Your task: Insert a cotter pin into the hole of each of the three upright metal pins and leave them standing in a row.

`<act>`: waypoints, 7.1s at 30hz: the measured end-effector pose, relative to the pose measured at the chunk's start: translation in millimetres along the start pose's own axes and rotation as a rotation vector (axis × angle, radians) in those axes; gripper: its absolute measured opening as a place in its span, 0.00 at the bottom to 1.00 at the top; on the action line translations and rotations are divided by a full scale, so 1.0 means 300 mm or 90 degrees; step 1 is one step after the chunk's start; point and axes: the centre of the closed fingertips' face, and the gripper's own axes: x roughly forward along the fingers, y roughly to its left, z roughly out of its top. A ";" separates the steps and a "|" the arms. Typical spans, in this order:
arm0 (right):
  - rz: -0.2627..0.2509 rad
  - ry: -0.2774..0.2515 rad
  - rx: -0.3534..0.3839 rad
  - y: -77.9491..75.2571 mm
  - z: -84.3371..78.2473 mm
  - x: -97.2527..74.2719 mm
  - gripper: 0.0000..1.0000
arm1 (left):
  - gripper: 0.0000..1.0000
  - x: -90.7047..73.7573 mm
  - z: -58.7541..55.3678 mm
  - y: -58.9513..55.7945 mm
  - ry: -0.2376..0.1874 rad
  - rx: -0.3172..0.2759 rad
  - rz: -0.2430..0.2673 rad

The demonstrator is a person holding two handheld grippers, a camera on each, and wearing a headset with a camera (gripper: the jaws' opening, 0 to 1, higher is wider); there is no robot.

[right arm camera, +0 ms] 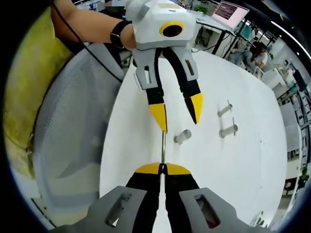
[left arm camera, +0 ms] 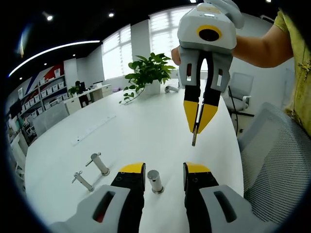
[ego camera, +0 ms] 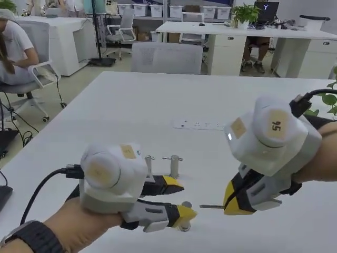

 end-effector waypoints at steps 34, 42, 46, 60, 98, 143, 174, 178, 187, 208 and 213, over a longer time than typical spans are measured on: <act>-0.003 -0.002 0.022 -0.017 -0.043 -0.002 0.02 | 0.22 0.108 -0.106 0.049 0.062 -0.096 0.067; -0.002 -0.003 0.022 -0.017 -0.045 -0.001 0.02 | 0.18 0.115 -0.104 0.058 0.062 -0.110 0.073; -0.002 -0.004 0.021 -0.019 -0.043 -0.001 0.02 | 0.18 0.111 -0.105 0.056 0.065 -0.106 0.073; -0.003 0.006 0.024 -0.029 -0.050 0.014 0.02 | 0.11 0.093 -0.115 0.042 0.081 -0.036 0.022; 0.032 0.066 0.050 -0.041 -0.065 0.179 0.02 | 0.11 0.053 -0.128 -0.037 0.042 0.107 -0.252; 0.027 0.054 0.050 -0.068 -0.056 0.181 0.02 | 0.12 0.077 -0.137 -0.018 0.063 0.003 -0.043; 0.034 0.070 0.070 -0.053 -0.043 0.230 0.02 | 0.11 0.075 -0.130 -0.023 0.021 0.042 -0.152; 0.032 0.072 0.073 -0.056 -0.046 0.230 0.02 | 0.11 0.074 -0.130 -0.023 0.020 0.040 -0.151; 0.035 0.069 0.079 -0.051 -0.045 0.239 0.02 | 0.11 0.074 -0.130 -0.024 0.018 0.036 -0.149; 0.042 0.079 0.087 -0.048 -0.045 0.244 0.02 | 0.11 0.076 -0.128 -0.026 0.025 0.028 -0.118; 0.046 0.082 0.086 -0.045 -0.031 0.247 0.02 | 0.11 0.079 -0.127 -0.035 0.024 0.030 -0.113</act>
